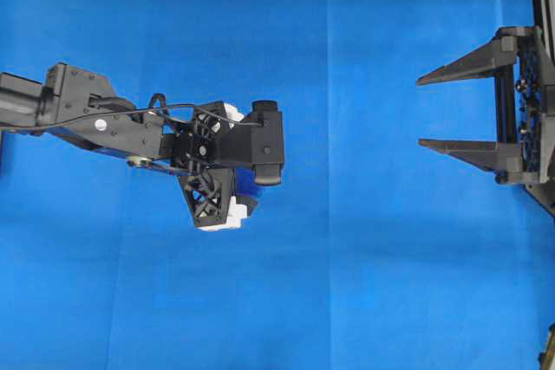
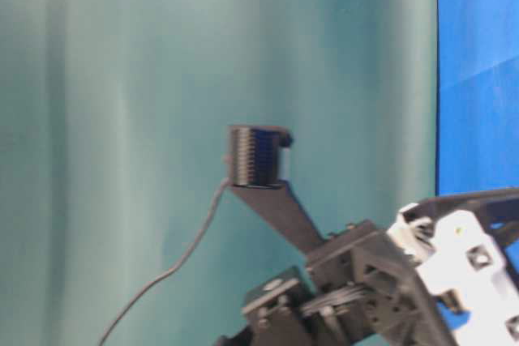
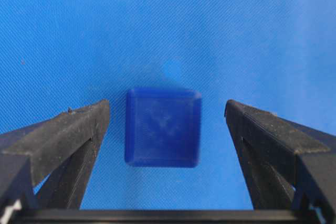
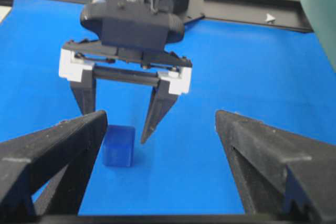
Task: Handover the blue block to the right arm after grasping it with the left arm, then place it in the designated position.
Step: 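Lower the left gripper around the blue cube and close on it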
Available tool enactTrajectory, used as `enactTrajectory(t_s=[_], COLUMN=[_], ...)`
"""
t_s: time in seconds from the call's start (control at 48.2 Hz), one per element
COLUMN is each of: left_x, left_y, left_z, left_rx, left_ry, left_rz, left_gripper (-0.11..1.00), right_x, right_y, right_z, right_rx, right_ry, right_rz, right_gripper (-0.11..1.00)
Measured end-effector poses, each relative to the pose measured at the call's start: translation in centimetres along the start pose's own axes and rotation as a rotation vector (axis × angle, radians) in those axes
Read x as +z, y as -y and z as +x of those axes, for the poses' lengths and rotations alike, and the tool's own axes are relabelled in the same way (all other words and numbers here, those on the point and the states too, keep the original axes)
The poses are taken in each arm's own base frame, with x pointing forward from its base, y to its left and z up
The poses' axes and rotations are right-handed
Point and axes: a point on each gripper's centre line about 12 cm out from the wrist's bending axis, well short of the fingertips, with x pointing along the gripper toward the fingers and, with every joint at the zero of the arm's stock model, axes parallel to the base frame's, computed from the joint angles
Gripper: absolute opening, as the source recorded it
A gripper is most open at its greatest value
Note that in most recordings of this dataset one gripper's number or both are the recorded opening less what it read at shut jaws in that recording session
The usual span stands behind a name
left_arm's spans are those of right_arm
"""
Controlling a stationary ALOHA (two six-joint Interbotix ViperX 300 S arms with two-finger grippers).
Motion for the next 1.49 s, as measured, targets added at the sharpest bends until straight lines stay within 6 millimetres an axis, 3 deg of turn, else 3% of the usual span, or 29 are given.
enactTrajectory(t_s=[0.353, 0.581, 0.685, 0.809, 1.494], left_x=[-1.4, -1.7, -1.7, -1.7, -1.4], left_y=[-0.4, -0.4, -0.4, -0.4, 0.1], left_z=[2.6, 3.2, 3.3, 3.3, 2.5], left_rx=[0.005, 0.005, 0.006, 0.007, 0.007], left_ry=[-0.019, -0.024, -0.025, -0.032, -0.076], left_rz=[-0.004, -0.005, -0.002, 0.010, 0.011], left_gripper=[0.93, 0.92, 0.79, 0.46, 0.46], right_x=[-0.1, -0.2, -0.2, -0.2, -0.2], right_y=[0.0, 0.0, 0.0, 0.0, 0.0], right_z=[0.1, 0.1, 0.1, 0.1, 0.2], right_rx=[0.000, 0.000, 0.000, 0.000, 0.000], right_ry=[-0.006, -0.008, -0.008, -0.008, -0.008], right_rz=[0.000, -0.002, 0.000, -0.002, 0.000], right_gripper=[0.97, 0.97, 0.98, 0.97, 0.97])
